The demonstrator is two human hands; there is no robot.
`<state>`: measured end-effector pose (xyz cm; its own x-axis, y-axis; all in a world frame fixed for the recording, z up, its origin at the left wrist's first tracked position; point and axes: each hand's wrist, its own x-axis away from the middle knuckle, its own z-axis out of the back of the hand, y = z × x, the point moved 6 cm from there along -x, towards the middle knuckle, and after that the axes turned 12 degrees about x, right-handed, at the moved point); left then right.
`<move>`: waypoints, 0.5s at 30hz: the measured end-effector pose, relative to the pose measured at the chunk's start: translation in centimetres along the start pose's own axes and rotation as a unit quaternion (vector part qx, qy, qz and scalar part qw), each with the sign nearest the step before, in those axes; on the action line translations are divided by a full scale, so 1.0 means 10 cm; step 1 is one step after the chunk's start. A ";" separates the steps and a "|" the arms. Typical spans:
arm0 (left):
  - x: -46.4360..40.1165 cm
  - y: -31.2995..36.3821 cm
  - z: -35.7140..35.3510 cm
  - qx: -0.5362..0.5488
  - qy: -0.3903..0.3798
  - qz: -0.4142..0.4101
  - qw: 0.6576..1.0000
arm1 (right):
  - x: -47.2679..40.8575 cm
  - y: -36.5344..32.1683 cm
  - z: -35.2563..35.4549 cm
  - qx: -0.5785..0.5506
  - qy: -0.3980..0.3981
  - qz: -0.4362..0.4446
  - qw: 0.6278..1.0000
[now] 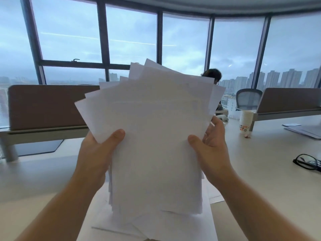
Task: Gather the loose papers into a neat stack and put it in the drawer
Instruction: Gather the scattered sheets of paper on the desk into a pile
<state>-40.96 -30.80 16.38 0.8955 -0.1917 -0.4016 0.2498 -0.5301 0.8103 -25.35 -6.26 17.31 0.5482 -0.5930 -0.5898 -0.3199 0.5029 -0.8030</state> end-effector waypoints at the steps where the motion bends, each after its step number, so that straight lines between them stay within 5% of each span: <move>1: 0.00 0.00 0.02 -0.001 0.000 -0.007 1.000 | 0.01 0.02 0.00 -0.011 -0.009 -0.003 1.000; 15: -0.05 0.21 -0.40 0.061 -0.105 -0.014 0.993 | -0.05 -0.25 -0.05 0.025 -0.024 0.041 0.999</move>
<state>-39.47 -28.51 19.95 0.7892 -0.3370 -0.5134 0.2156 -0.6307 0.7455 -25.21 -7.56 19.57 0.5585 -0.5181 -0.6478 -0.3265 0.5806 -0.7459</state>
